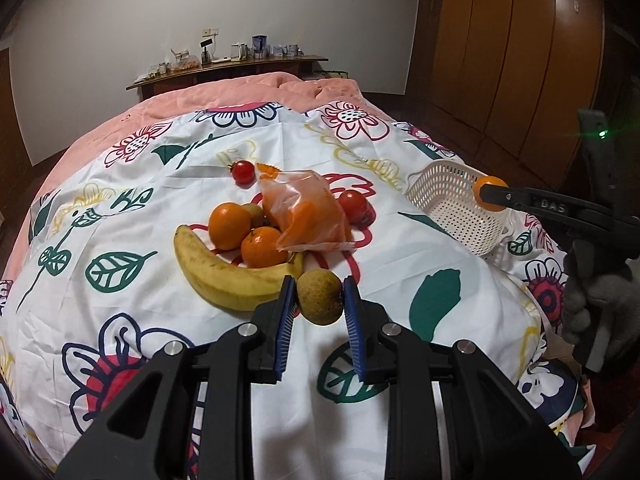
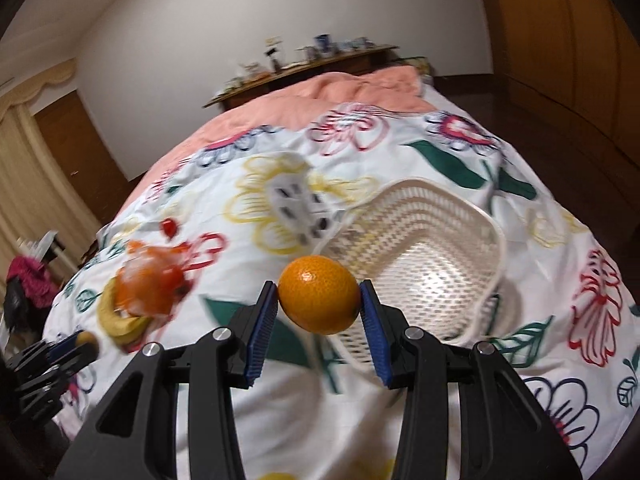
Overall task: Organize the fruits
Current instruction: 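Drop the orange into the white basket while the left gripper grasps the small yellow fruit, then carry the small yellow fruit into the basket and open the left gripper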
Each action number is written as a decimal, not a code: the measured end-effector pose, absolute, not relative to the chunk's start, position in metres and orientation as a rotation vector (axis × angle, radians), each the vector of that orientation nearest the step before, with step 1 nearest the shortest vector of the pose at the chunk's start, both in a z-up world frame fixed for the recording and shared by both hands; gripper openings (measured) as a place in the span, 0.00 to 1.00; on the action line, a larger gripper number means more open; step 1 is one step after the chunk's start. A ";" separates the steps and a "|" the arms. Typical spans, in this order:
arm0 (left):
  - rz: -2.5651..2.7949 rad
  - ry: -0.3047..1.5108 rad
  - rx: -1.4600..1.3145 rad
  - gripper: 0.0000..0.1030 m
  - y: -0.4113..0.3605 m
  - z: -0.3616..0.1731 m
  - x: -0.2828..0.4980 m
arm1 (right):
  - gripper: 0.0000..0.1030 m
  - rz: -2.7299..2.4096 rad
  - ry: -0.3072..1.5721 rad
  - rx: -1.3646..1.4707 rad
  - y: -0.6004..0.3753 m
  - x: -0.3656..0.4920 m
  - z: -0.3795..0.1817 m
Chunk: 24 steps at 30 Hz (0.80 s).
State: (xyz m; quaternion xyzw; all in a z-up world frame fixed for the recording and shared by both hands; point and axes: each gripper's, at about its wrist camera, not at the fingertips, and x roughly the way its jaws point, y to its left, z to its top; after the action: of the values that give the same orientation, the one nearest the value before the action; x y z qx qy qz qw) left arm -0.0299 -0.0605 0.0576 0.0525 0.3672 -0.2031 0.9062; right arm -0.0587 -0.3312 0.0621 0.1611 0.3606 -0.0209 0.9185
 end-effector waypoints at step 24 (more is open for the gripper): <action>-0.549 0.815 0.136 0.24 -0.135 0.064 0.001 | 0.47 -0.123 0.735 0.423 -0.377 -0.064 0.041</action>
State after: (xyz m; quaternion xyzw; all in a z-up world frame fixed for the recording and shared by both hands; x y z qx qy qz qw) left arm 0.0014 -0.1346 0.0638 0.0652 0.3911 -0.2634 0.8794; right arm -0.0640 -0.3768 0.0410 0.2053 0.3562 -0.0595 0.9096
